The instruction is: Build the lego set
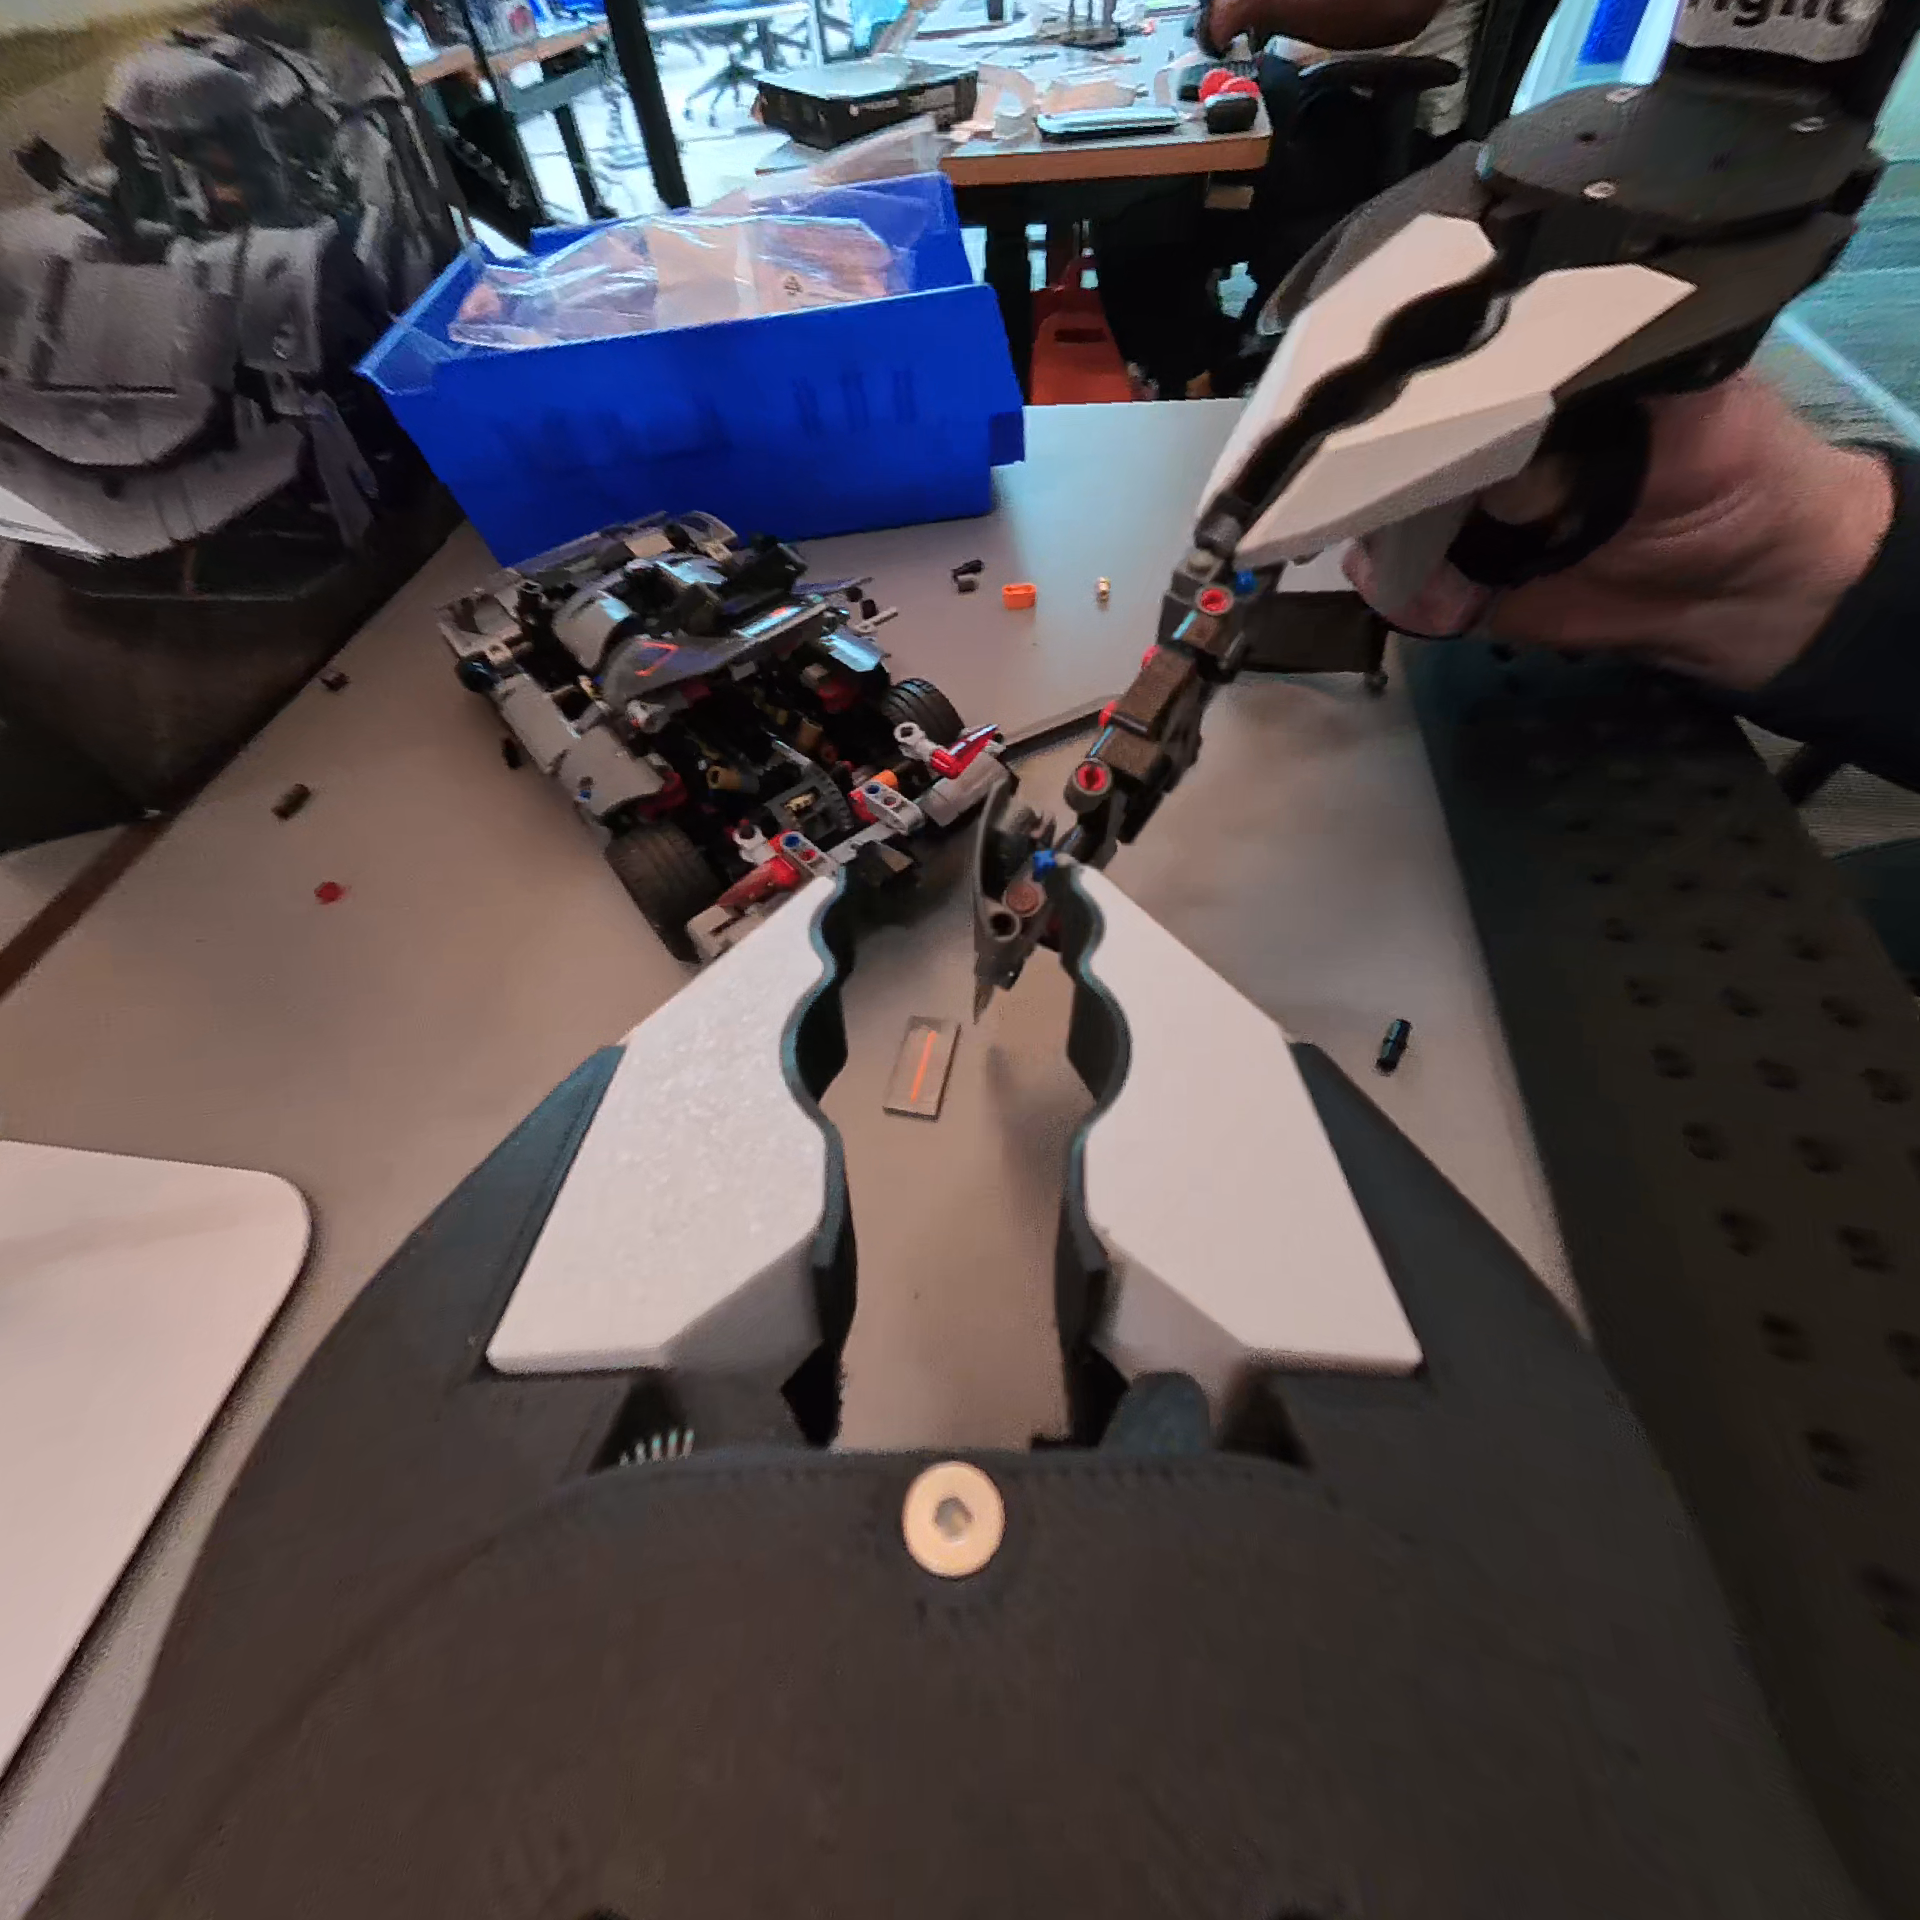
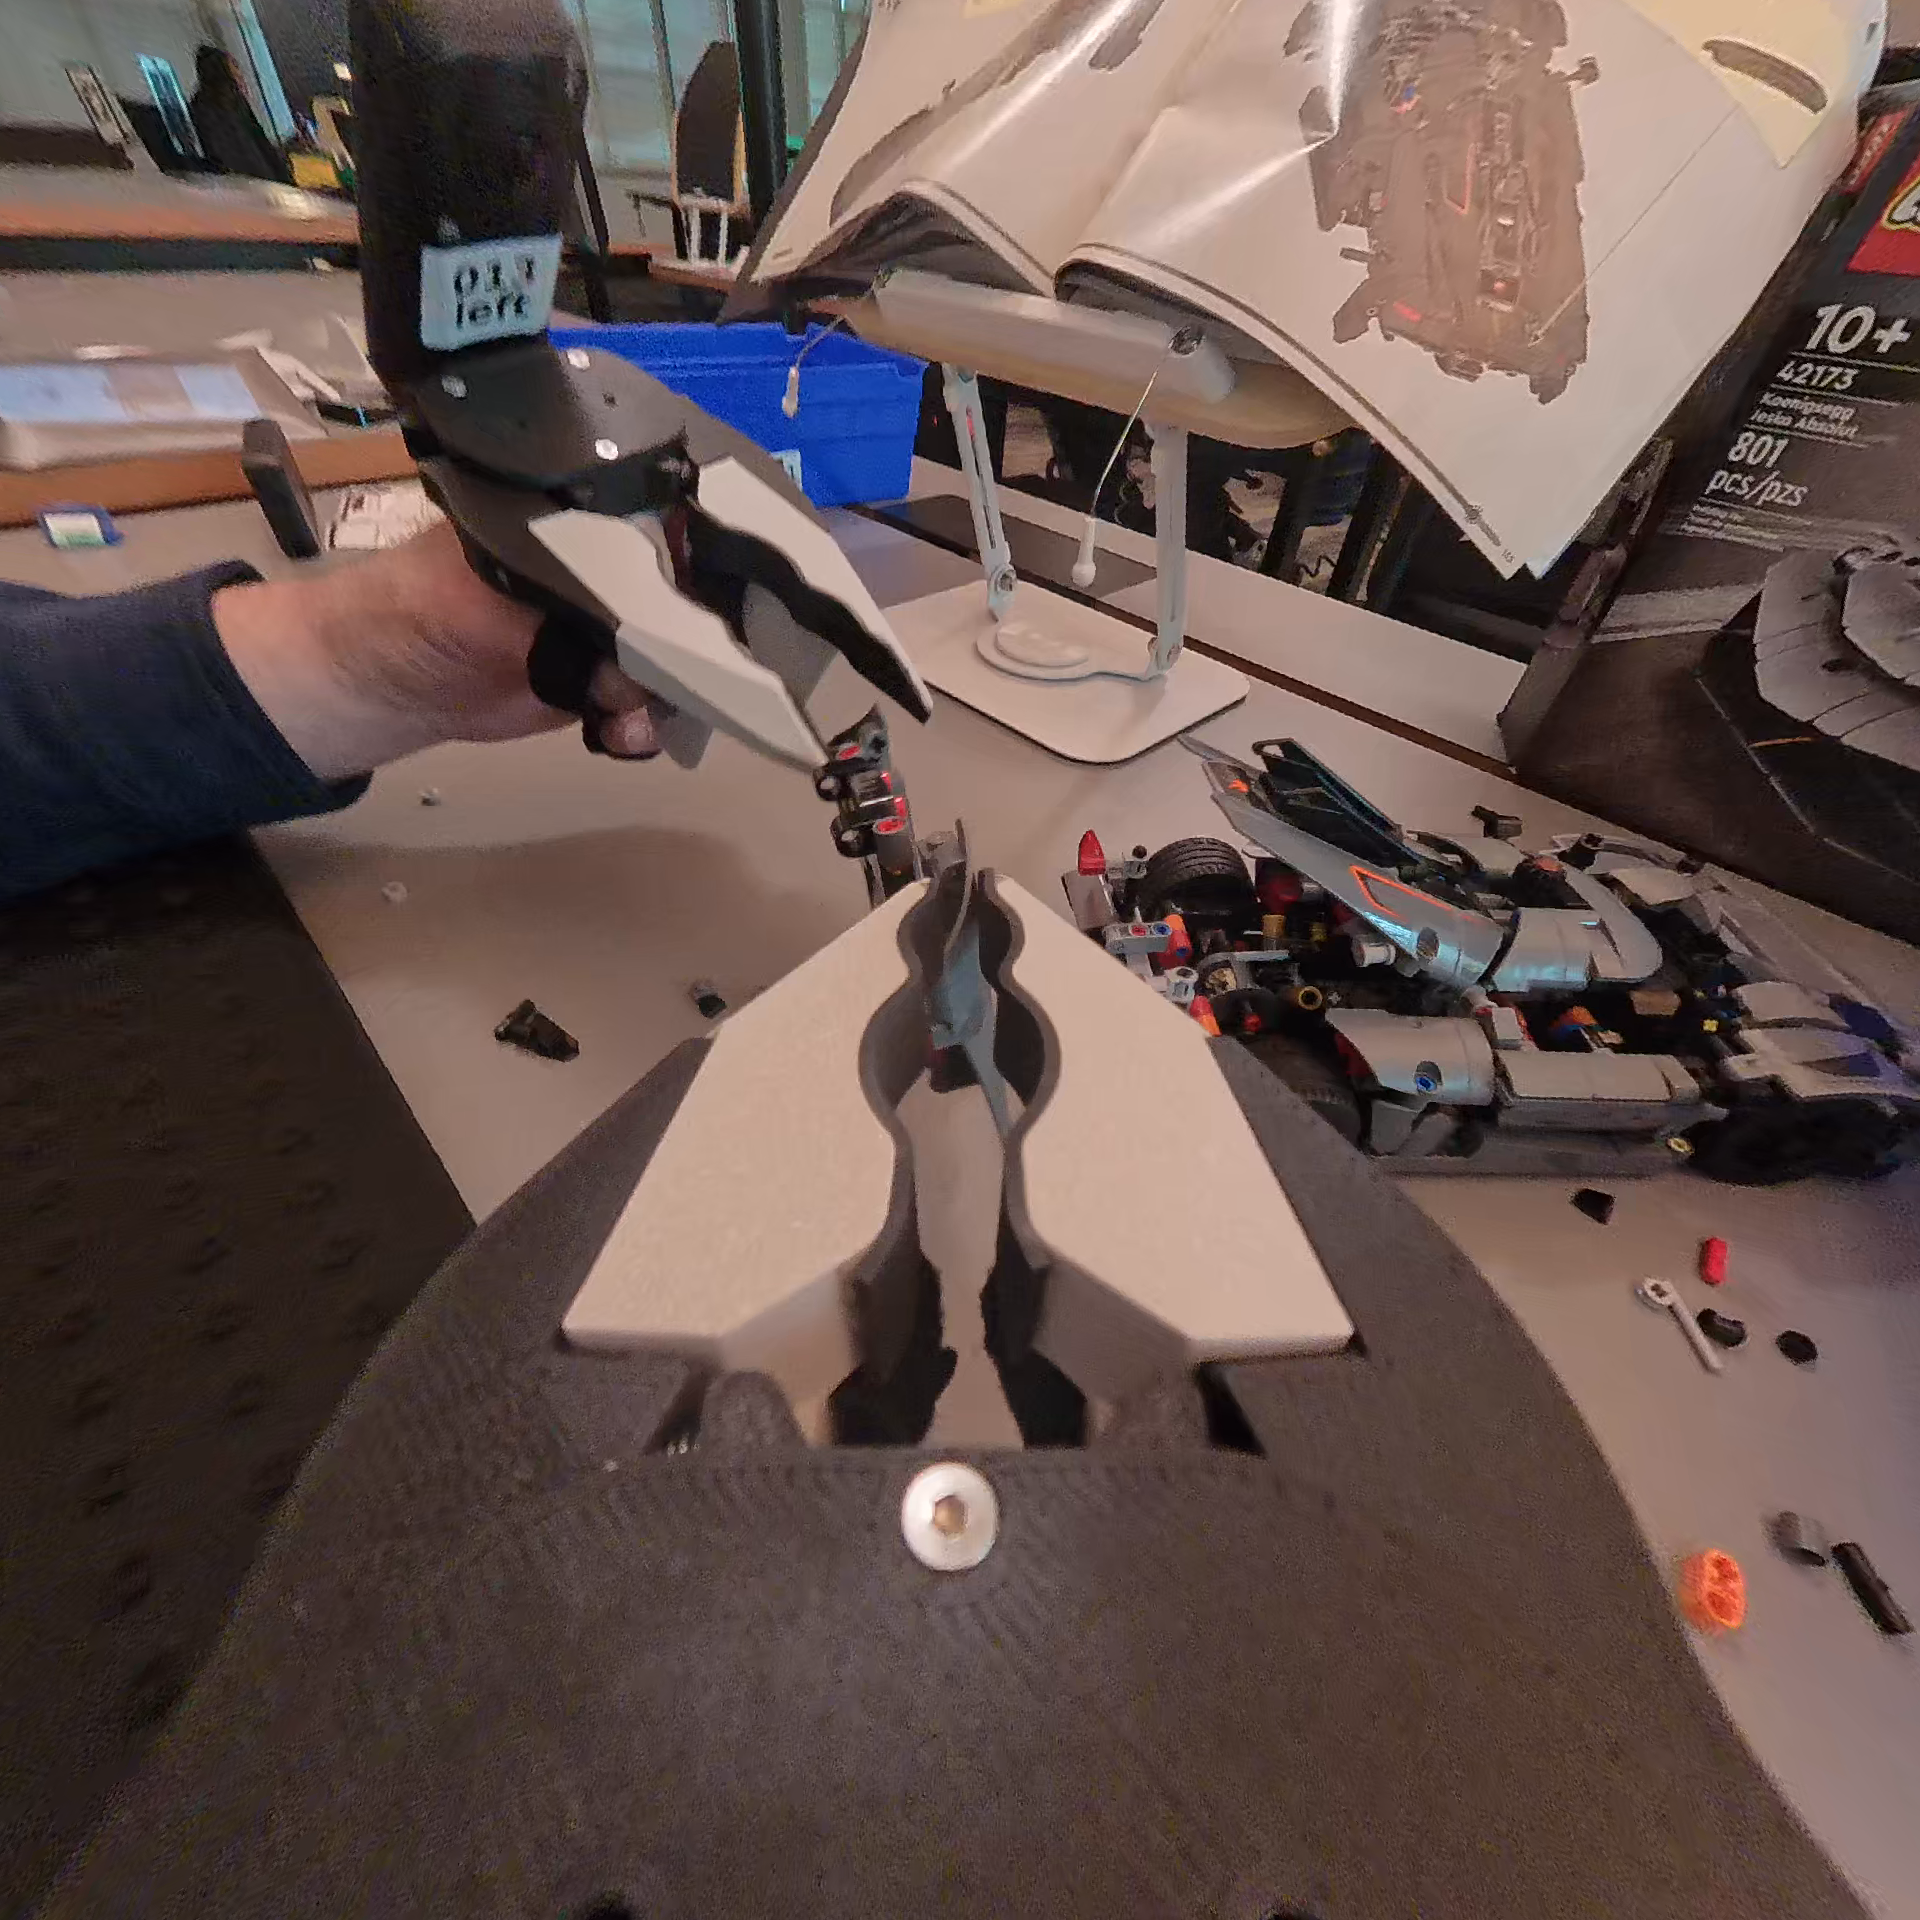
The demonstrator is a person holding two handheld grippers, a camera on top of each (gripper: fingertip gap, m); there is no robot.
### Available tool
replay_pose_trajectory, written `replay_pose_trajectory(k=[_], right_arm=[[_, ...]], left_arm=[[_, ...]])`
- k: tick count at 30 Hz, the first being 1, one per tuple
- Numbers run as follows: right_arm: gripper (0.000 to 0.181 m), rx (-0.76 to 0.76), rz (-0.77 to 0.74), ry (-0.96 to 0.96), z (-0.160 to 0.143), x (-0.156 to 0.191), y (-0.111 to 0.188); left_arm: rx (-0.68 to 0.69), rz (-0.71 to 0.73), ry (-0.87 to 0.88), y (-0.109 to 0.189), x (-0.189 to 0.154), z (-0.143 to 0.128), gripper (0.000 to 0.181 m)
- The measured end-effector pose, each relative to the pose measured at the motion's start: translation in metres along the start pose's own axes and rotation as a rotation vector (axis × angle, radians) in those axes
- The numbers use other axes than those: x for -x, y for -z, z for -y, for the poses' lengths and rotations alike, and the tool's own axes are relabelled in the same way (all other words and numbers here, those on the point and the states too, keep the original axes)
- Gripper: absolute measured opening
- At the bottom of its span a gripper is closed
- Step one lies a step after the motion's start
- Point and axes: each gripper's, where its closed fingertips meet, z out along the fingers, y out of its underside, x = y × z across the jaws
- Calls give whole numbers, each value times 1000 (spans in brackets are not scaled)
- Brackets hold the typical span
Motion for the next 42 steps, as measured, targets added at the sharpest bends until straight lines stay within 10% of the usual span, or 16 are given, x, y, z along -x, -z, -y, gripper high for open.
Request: replay_pose_trajectory(k=[42], right_arm=[[39, 16, 214, -217, -14, 26, -2]], left_arm=[[-171, -284, 234, 1, -34, 33, 14]])
